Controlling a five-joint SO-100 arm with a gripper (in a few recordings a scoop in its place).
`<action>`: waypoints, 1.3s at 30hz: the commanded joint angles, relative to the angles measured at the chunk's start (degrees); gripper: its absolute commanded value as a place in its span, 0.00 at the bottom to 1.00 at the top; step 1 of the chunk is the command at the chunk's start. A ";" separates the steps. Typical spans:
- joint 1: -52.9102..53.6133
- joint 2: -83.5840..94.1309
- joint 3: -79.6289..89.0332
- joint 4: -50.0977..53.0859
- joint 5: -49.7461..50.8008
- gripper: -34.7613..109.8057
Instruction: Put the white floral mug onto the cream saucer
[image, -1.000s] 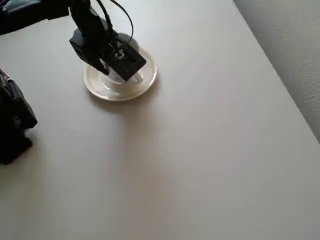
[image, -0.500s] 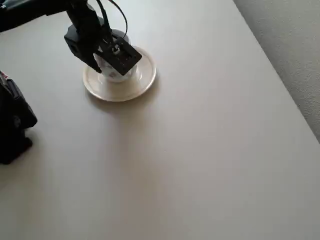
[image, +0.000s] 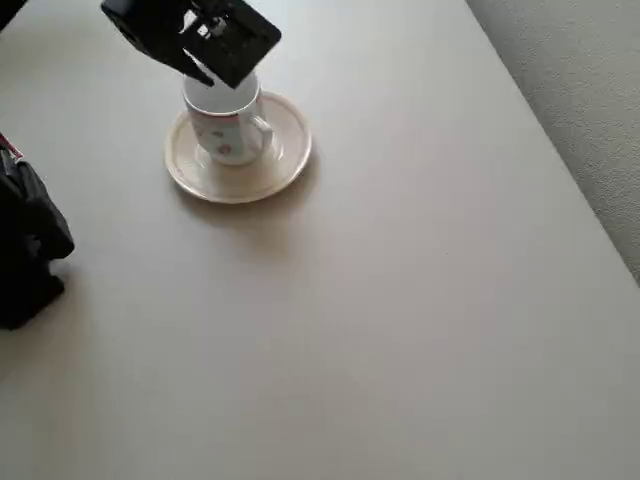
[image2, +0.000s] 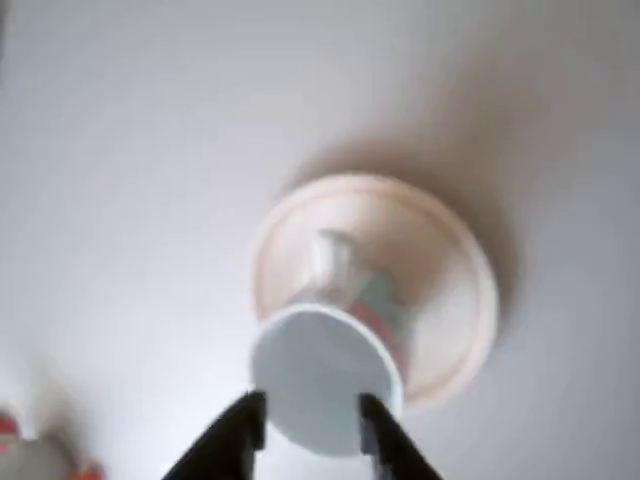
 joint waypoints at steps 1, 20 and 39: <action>13.36 15.91 2.02 0.00 5.10 0.23; 16.70 75.41 95.80 -34.28 7.12 0.23; 17.84 89.91 108.19 -30.76 7.03 0.23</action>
